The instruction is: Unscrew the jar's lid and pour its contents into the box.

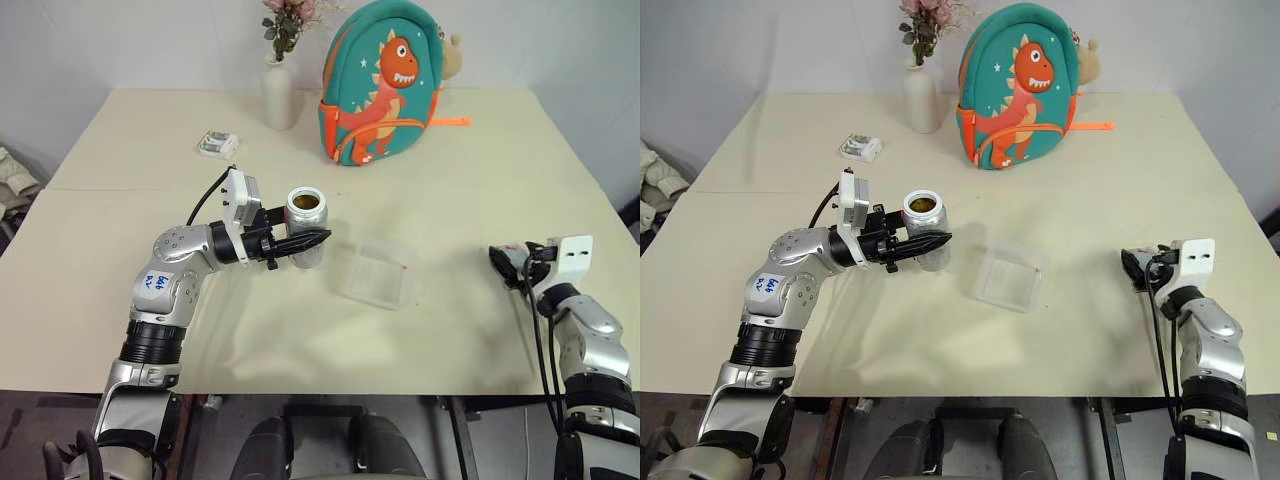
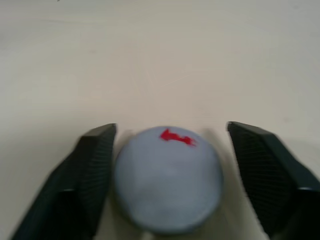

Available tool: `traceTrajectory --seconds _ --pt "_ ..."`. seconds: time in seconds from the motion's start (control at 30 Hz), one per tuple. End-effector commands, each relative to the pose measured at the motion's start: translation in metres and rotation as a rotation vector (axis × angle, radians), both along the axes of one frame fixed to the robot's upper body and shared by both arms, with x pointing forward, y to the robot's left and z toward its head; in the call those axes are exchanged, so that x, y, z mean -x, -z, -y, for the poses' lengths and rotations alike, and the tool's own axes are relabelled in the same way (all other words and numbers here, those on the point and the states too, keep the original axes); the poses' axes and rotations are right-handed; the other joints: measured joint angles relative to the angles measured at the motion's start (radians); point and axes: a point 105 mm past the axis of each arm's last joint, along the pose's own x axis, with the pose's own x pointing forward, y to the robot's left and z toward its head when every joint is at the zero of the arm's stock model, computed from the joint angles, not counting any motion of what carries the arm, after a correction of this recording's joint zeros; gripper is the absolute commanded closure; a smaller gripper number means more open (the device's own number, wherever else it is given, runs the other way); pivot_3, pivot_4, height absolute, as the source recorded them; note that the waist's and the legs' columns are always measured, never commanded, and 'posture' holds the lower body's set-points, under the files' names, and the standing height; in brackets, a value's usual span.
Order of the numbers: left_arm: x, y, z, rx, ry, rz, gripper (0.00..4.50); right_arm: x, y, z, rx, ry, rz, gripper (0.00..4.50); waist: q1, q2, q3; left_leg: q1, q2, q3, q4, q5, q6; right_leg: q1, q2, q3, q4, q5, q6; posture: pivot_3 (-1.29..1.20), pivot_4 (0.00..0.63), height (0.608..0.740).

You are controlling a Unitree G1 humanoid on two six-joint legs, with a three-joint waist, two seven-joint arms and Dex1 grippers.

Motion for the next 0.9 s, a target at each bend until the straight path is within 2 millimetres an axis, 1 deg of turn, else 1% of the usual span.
traceTrajectory --seconds 0.03,0.1,0.17,0.27,0.3,0.37,0.4,0.47,0.53,0.63,0.73,0.8,0.9 --pt "-0.004 -0.008 -0.003 -0.045 -0.044 0.045 2.42 -0.001 -0.036 -0.002 0.022 -0.024 0.117 0.03 -0.001 0.000 0.000 0.000 0.000 0.000 0.000 0.000 0.000 0.000 0.001 0.001 0.000 0.000 0.000 0.00 0.150 0.740" --pt "-0.003 -0.012 -0.003 -0.052 -0.053 0.060 2.42 0.002 -0.057 -0.011 0.045 -0.074 0.170 0.03 -0.002 0.000 0.000 0.000 0.001 0.001 0.000 0.000 0.000 -0.001 0.003 0.005 0.000 0.000 0.000 0.00 0.150 0.740" --pt "-0.004 -0.017 -0.004 -0.057 -0.068 0.056 2.42 0.009 -0.080 -0.024 0.070 -0.143 0.217 0.03 0.000 0.000 0.000 0.000 0.001 0.001 0.000 0.000 -0.001 -0.001 0.004 0.011 0.000 0.000 0.000 0.00 0.150 0.740" --pt "-0.008 -0.025 -0.006 -0.064 -0.107 0.033 2.42 0.029 -0.110 -0.048 0.115 -0.263 0.263 0.03 0.004 0.000 0.000 0.000 0.001 0.000 -0.001 0.000 -0.001 -0.001 0.004 0.012 0.000 0.001 0.000 0.00 0.150 0.740" --pt "-0.013 -0.026 -0.008 -0.091 -0.151 0.032 2.42 0.040 -0.116 -0.061 0.146 -0.338 0.266 0.03 0.003 0.000 0.000 0.000 0.001 0.000 -0.001 0.000 -0.001 -0.001 0.004 0.012 0.000 0.001 0.000 0.00 0.150 0.740" --pt "-0.018 -0.026 -0.011 -0.154 -0.211 0.027 2.42 0.063 -0.124 -0.088 0.224 -0.491 0.256 0.03 0.008 0.000 0.000 -0.001 0.001 -0.001 -0.001 0.000 -0.001 -0.001 0.004 0.012 -0.002 0.001 0.001 0.00 0.150 0.740" --pt "-0.019 -0.028 -0.013 -0.178 -0.230 0.045 2.42 0.077 -0.123 -0.102 0.255 -0.586 0.224 0.03 0.008 0.000 0.000 -0.001 0.002 -0.001 -0.002 0.000 -0.001 0.000 0.004 0.012 -0.003 0.001 0.001 0.00 0.150 0.740" --pt "-0.019 -0.035 -0.013 -0.191 -0.230 0.059 2.42 0.099 -0.119 -0.118 0.324 -0.708 0.162 0.03 0.010 -0.001 0.000 -0.001 0.002 -0.001 -0.002 -0.001 -0.001 0.000 0.004 0.012 -0.004 0.001 0.001 0.00 0.150 0.740" --pt "-0.018 -0.043 -0.013 -0.170 -0.220 0.068 2.42 0.114 -0.119 -0.121 0.374 -0.770 0.114 0.03 0.013 -0.002 0.001 -0.001 0.002 0.000 -0.002 -0.001 -0.001 0.000 0.004 0.012 -0.004 0.001 0.001 0.00 0.150 0.740" --pt "-0.015 -0.048 -0.013 -0.176 -0.199 0.076 2.42 0.127 -0.121 -0.114 0.405 -0.793 0.061 0.03 0.015 -0.004 0.003 -0.001 0.002 0.001 -0.001 -0.001 0.000 0.000 0.004 0.013 -0.005 0.002 0.002 0.00 0.150 0.740" --pt "-0.013 -0.050 -0.011 -0.168 -0.189 0.083 2.42 0.129 -0.123 -0.102 0.413 -0.753 0.051 0.03 0.016 -0.006 0.003 0.000 0.002 0.001 0.000 -0.001 0.000 0.001 0.004 0.014 -0.005 0.002 0.002 0.00 0.150 0.740" --pt "-0.014 -0.053 -0.006 -0.144 -0.186 0.101 2.42 0.127 -0.119 -0.096 0.403 -0.712 0.045 0.03 0.018 -0.006 0.003 0.000 0.002 0.001 0.000 -0.001 0.000 0.001 0.004 0.014 -0.005 0.003 0.002 0.00 0.150 0.740" --pt "-0.018 -0.041 0.008 -0.225 -0.174 0.159 2.42 0.122 -0.112 -0.104 0.373 -0.705 0.062 0.03 0.025 -0.006 0.003 0.000 0.002 0.001 0.000 -0.001 0.000 0.001 0.004 0.014 -0.005 0.003 0.002 0.00 0.150 0.740"
